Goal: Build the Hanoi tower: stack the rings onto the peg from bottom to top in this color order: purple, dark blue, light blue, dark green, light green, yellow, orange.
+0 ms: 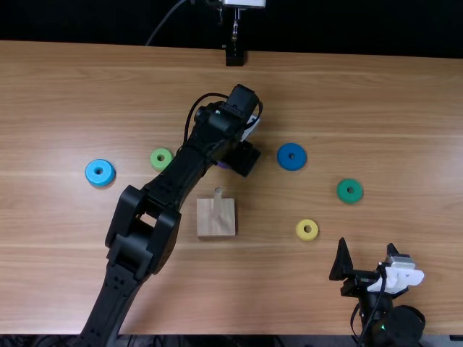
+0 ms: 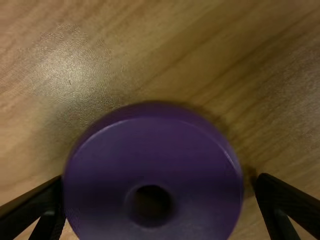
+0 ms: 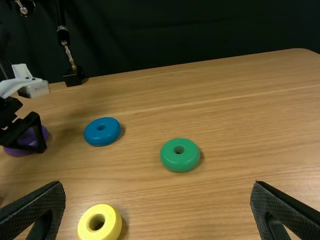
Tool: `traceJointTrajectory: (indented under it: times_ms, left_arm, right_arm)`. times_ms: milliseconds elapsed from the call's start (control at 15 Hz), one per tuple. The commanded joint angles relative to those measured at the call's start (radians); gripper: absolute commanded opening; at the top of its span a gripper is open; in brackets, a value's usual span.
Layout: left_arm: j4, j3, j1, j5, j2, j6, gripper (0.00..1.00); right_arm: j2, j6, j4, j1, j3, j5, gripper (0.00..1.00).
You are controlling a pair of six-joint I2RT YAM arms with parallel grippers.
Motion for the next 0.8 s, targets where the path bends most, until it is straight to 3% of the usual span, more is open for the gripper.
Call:
traceJointTrajectory:
  times_ms: [0, 200, 333, 400, 600, 733]
  left_arm:
    - [-0.002, 0.038, -0.006, 0.006, 0.029, 0.006, 1.00]
    - [-0.006, 0.040, -0.001, 0.006, 0.045, 0.007, 0.97]
    - [-0.002, 0.038, -0.001, 0.004, 0.044, 0.009, 0.20]
    - [-0.002, 0.038, 0.001, 0.004, 0.042, 0.004, 0.00]
    - [-0.033, 0.047, 0.016, 0.000, 0.025, -0.002, 0.00]
    - [-0.188, 0.104, 0.024, -0.003, -0.034, -0.002, 0.00]
  right_arm:
    - [-0.013, 0.001, -0.071, -0.012, -0.064, -0.002, 1.00]
    - [-0.013, 0.003, -0.071, -0.012, -0.064, -0.002, 1.00]
    - [-0.013, 0.003, -0.071, -0.012, -0.064, -0.002, 1.00]
    - [-0.013, 0.003, -0.071, -0.012, -0.064, -0.002, 1.00]
    - [-0.013, 0.003, -0.071, -0.012, -0.064, -0.002, 1.00]
    - [-0.013, 0.003, -0.071, -0.012, -0.063, -0.002, 1.00]
